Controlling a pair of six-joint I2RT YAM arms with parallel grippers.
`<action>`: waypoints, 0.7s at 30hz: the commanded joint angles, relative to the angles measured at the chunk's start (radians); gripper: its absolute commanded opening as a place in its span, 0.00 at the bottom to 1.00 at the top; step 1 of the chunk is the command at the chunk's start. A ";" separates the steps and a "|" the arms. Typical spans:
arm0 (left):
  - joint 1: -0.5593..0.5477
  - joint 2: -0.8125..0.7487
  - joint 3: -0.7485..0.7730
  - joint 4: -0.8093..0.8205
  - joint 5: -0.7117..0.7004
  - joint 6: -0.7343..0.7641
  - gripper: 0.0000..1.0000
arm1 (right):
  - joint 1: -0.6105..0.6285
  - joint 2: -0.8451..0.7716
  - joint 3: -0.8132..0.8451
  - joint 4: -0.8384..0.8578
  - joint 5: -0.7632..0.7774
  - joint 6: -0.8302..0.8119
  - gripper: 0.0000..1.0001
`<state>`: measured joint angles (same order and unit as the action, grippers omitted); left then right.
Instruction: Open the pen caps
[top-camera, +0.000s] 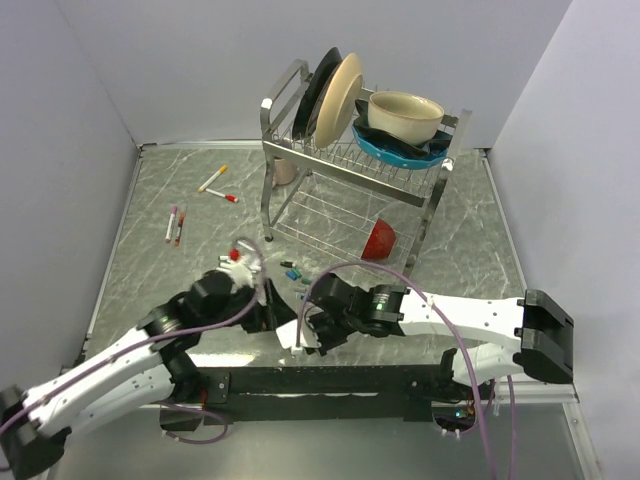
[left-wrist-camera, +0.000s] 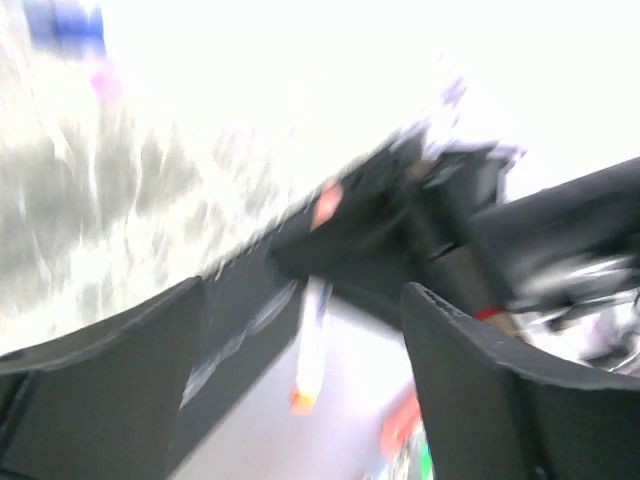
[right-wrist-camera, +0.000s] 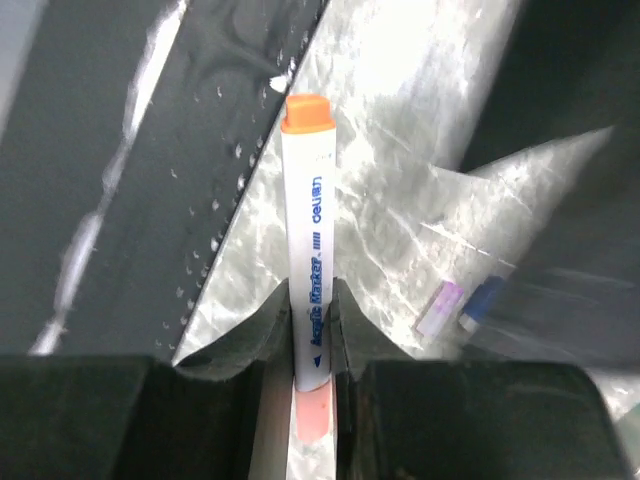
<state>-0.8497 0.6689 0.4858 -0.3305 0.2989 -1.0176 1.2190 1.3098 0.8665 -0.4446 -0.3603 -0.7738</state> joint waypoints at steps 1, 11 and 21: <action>0.001 -0.197 -0.041 0.087 -0.291 -0.106 0.87 | -0.033 0.014 0.089 0.007 -0.071 0.163 0.00; 0.000 -0.310 -0.259 0.401 -0.429 -0.302 0.88 | -0.246 0.006 0.120 0.107 -0.198 0.428 0.00; -0.048 -0.115 -0.213 0.577 -0.498 -0.239 0.78 | -0.276 0.069 0.135 0.153 -0.187 0.571 0.01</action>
<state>-0.8692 0.5156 0.2207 0.1169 -0.1398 -1.2758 0.9546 1.3659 0.9535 -0.3496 -0.5282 -0.2913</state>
